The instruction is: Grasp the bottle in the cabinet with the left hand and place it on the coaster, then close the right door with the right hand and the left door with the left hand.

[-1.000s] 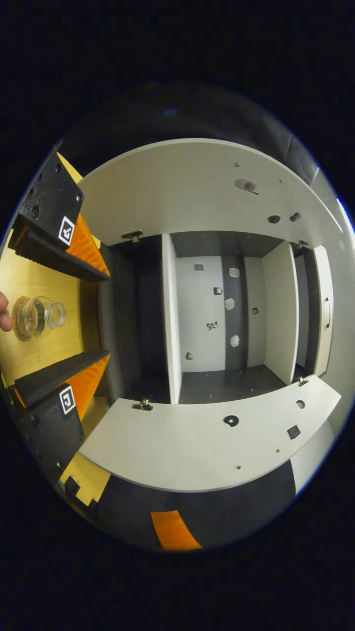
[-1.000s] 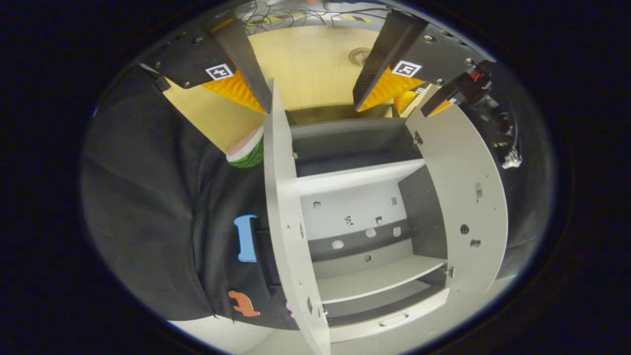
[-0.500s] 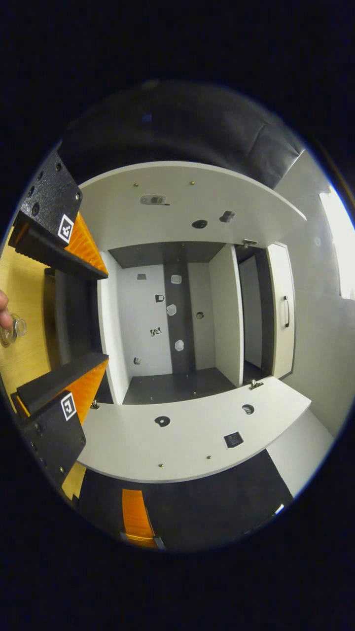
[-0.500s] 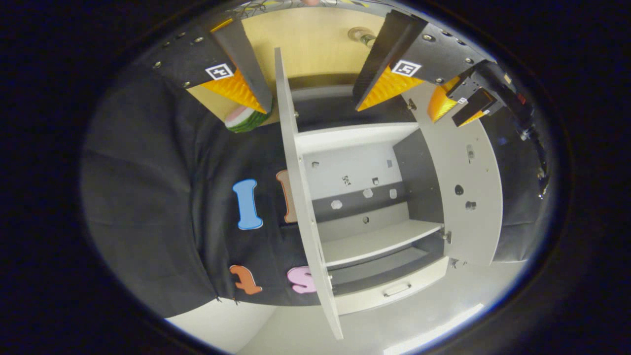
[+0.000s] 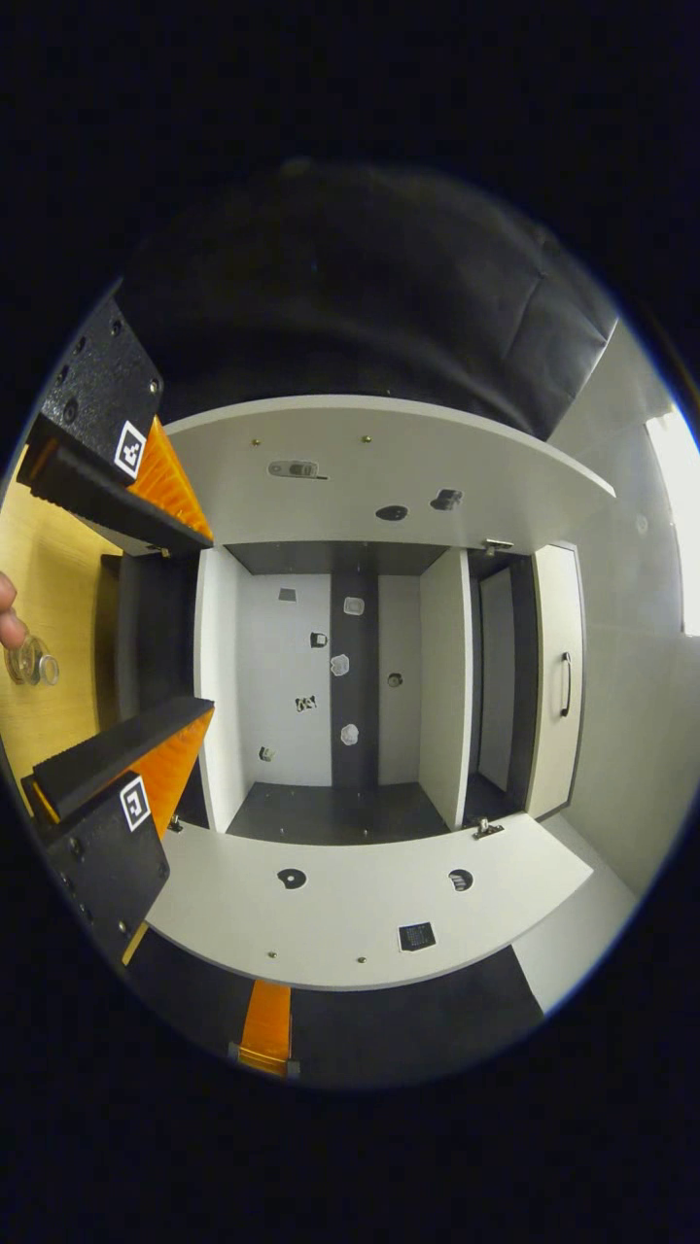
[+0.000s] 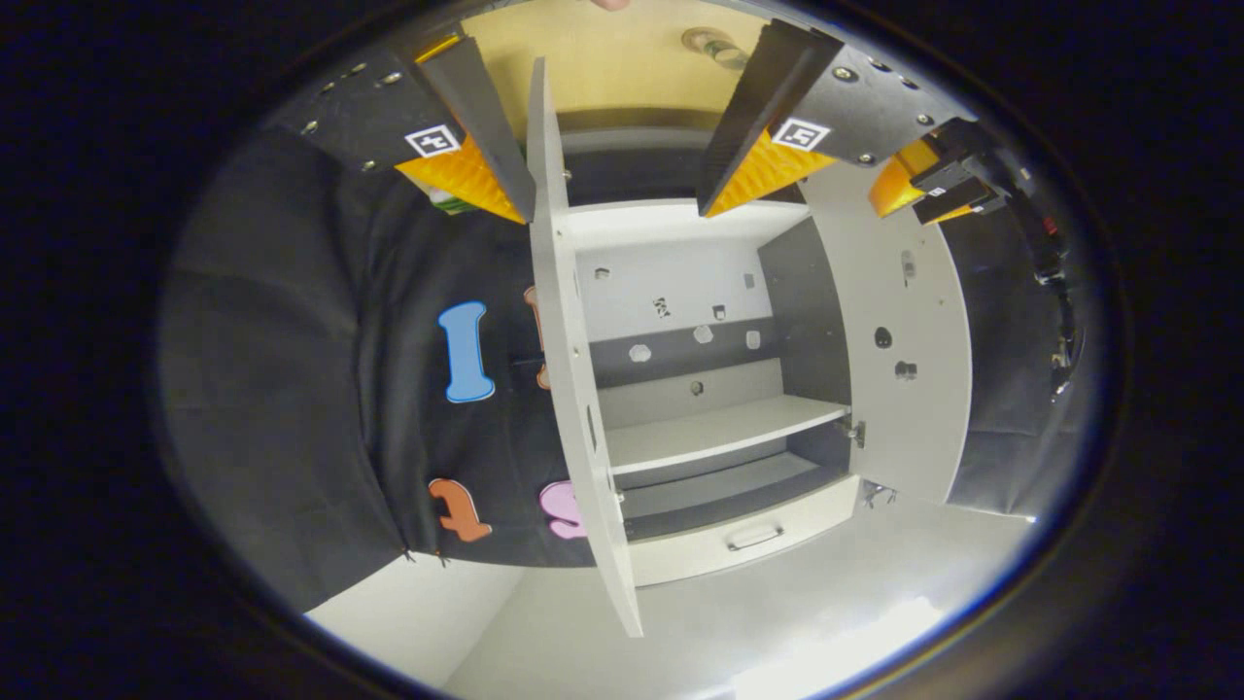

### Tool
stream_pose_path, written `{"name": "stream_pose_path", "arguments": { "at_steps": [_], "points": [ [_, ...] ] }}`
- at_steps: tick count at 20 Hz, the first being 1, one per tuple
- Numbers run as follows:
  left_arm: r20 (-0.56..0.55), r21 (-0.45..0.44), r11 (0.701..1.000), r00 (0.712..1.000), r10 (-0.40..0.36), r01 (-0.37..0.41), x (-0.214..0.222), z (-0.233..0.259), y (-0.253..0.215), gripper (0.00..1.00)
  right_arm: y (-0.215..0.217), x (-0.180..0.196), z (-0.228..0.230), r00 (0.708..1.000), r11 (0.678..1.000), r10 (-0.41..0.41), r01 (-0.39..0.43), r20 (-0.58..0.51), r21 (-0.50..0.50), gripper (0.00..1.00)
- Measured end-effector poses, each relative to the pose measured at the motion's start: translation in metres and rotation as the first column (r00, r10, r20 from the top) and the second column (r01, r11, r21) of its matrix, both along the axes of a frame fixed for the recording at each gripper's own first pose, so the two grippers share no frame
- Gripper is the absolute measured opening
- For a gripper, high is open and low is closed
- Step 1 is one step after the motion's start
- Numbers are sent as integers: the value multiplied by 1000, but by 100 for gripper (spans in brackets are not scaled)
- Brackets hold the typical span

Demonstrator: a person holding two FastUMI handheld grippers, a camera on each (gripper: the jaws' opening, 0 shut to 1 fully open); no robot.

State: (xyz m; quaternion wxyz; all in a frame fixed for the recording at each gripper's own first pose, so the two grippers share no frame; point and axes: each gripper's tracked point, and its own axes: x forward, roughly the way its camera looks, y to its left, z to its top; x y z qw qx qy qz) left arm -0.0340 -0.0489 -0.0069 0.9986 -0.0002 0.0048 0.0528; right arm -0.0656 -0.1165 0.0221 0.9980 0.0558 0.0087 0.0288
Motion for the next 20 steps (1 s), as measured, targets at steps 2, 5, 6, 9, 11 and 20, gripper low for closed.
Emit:
{"name": "stream_pose_path", "arguments": {
  "at_steps": [2,5,6,9,11,20],
  "points": [
    [0,3,1000,1000,14,-14,-1,2,8,95,-15,5,7,1000,1000,-17,17,7,-7,100],
    [-13,18,999,999,39,-39,-3,1,21,95,-53,16,23,998,998,-59,60,27,-14,100],
    [-13,27,998,999,49,-49,-4,2,25,95,-65,20,27,997,997,-69,70,29,-15,100],
    [-10,50,996,997,79,-78,-6,5,36,95,-96,33,26,995,995,-95,96,21,-34,100],
    [-12,62,994,995,95,-94,-5,6,39,94,-106,42,19,995,994,-96,97,6,-44,100],
    [-44,96,989,992,120,-116,-9,-3,41,95,-97,67,-8,999,994,-5,0,-53,-107,98]
  ]
}}
